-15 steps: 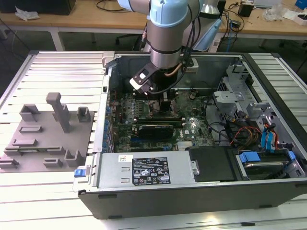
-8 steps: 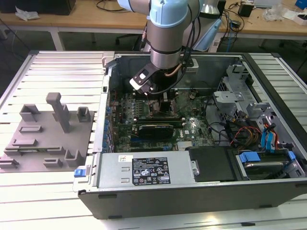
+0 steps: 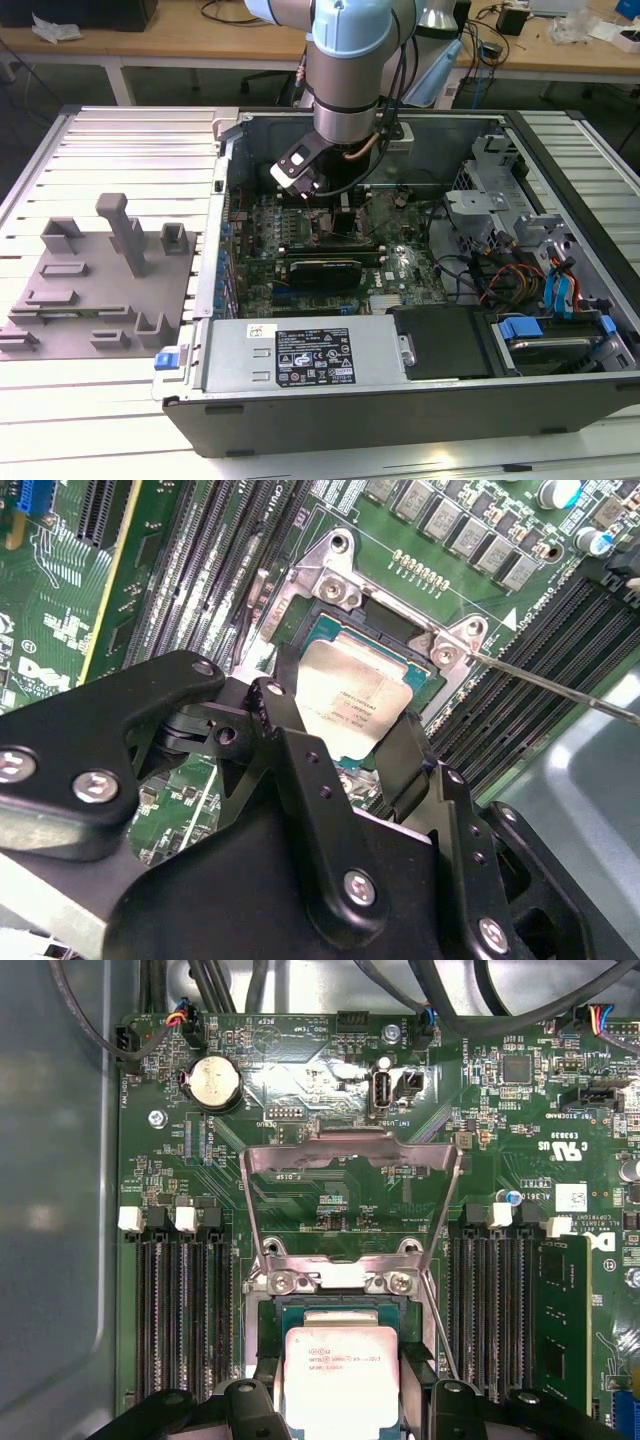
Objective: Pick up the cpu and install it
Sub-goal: 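Place the cpu into insertion slot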
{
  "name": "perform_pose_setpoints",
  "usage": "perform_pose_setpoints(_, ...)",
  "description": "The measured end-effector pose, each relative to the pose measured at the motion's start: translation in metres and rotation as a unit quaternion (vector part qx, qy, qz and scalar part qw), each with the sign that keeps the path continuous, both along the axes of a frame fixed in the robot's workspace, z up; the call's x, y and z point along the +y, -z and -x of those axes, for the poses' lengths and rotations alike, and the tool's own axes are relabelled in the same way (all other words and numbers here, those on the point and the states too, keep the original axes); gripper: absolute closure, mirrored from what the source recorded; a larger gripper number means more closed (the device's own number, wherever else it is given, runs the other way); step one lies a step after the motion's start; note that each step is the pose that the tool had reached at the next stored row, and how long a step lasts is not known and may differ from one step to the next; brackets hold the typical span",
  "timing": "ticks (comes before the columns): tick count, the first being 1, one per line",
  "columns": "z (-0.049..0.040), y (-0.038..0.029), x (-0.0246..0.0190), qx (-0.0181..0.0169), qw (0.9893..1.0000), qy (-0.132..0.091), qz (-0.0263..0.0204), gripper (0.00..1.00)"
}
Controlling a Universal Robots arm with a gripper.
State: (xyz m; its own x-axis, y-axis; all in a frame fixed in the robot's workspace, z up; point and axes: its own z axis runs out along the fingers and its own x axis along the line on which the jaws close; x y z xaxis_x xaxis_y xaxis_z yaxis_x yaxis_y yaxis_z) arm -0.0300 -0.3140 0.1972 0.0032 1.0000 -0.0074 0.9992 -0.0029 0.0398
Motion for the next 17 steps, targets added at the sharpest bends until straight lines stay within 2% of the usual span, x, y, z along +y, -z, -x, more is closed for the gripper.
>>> perform_pose_setpoints(17,-0.0009,0.0008,0.0000,0.0000,1.0000,0.000,0.0000,0.45)
